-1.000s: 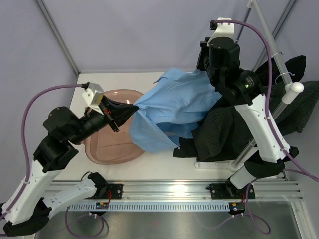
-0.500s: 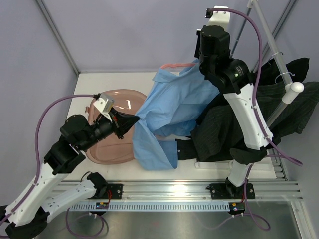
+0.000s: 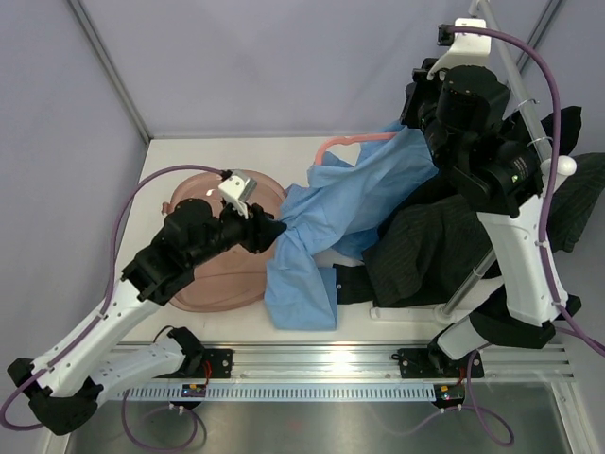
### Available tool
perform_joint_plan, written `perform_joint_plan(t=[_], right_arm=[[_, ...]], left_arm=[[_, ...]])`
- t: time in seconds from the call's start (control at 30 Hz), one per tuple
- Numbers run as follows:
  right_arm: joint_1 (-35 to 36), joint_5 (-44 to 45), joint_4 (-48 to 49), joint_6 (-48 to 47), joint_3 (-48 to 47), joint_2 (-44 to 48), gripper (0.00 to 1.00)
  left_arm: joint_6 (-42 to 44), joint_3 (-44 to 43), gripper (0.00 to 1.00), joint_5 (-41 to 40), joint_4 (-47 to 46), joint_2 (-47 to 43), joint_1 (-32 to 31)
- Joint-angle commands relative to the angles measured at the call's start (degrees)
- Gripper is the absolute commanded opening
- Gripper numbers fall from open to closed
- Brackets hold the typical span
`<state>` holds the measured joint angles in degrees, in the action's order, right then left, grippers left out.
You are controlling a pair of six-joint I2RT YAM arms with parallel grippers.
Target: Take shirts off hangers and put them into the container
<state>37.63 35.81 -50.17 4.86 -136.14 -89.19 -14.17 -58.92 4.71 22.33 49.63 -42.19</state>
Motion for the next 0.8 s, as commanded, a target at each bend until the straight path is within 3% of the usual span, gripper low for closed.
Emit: perform_joint_plan(t=[0.0, 0.07, 0.13, 0.37, 0.5, 0.77], right_arm=[[-0.6, -4.9, 5.6, -2.0, 4.4, 2.9, 0.0], [-0.5, -7.9, 6.0, -2.3, 7.4, 4.4, 0.0], [-0.5, -9.4, 6.1, -2.9, 9.5, 5.2, 0.0], [-0.6, -12.8, 9.2, -3.7, 18.4, 9.5, 0.0], [-0.4, -15.2, 7.6, -3.1, 16.4, 8.5, 0.0], [2.0, -16.4, 5.0, -2.9, 9.7, 5.1, 0.0]], left_arm=[[6.0, -7.3, 0.49, 9.9, -2.8, -0.1, -0.1], [11.0, -18.2, 0.57, 15.3, 1.6, 3.9, 0.0], [13.5, -28.2, 0.57, 20.0, 7.3, 8.0, 0.0], [11.8, -45.5, 0.57, 23.3, 14.2, 18.2, 0.0], [9.3, -46.0, 0.5, 25.4, 13.5, 21.4, -0.2], [7.6, -43.7, 0.46, 24.8, 11.7, 24.4, -1.1]])
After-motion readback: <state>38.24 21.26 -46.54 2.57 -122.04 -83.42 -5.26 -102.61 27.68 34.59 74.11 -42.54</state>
